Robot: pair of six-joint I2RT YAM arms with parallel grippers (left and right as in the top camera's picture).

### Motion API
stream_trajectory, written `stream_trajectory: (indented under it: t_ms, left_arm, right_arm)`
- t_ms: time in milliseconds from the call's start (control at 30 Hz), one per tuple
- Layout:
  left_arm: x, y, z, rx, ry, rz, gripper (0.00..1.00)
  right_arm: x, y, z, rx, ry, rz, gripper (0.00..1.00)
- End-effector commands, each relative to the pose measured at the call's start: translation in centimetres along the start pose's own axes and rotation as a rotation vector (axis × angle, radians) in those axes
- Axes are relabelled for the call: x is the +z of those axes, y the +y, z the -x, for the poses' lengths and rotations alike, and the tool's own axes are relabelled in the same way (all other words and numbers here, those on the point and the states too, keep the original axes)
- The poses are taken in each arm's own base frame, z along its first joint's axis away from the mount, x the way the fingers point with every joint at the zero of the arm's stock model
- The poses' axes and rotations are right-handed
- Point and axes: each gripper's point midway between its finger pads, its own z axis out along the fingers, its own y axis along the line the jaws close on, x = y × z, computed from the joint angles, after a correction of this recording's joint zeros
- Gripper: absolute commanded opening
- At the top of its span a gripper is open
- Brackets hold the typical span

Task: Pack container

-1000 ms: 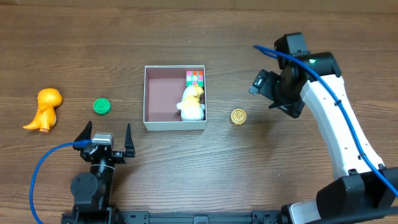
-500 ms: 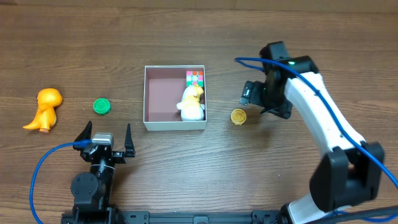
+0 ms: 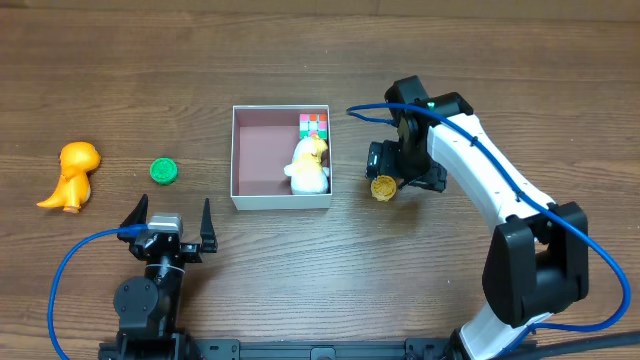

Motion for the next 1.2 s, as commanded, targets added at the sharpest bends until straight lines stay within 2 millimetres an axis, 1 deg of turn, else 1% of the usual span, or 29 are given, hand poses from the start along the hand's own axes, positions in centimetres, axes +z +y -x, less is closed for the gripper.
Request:
stream_trajectory:
  t_ms: [0,233,333,567,733,933,1067,1167]
  left_arm:
    - [0.0,0.0,-0.1,0.015,0.0,-0.006,1.0]
    - [0.0,0.0,-0.1,0.015,0.0,-0.006,1.0]
    - [0.0,0.0,-0.1,0.015,0.0,-0.006,1.0]
    - [0.0,0.0,-0.1,0.015,0.0,-0.006,1.0]
    - [0.0,0.0,-0.1,0.015,0.0,-0.006,1.0]
    - [0.0,0.0,-0.1,0.015,0.0,-0.006,1.0]
    - [0.0,0.0,-0.1,0.015,0.0,-0.006,1.0]
    - [0.0,0.0,-0.1,0.015,0.0,-0.006,1.0]
  right_arm:
    - [1.0,0.0,0.5,-0.047,-0.006,-0.021,1.0]
    - [1.3,0.2,1.0,-0.05,-0.017,-0.016,1.0]
    - [1.5,-0.1,1.1,-0.05,-0.02,-0.037,1.0]
    - [3.8,-0.4,0.7,-0.08,0.042,-0.072,1.0]
    - [4.4,-0.5,0.6,-0.085,0.057,-0.078,1.0]
    - [4.4,0.3,0.5,-0.141,0.054,-0.06,1.0]
    - [4.5,1.4,0.4,-0.161,0.05,-0.032,1.0]
    - [4.9,1.5,0.2,-0.168,0.056,-0.037,1.0]
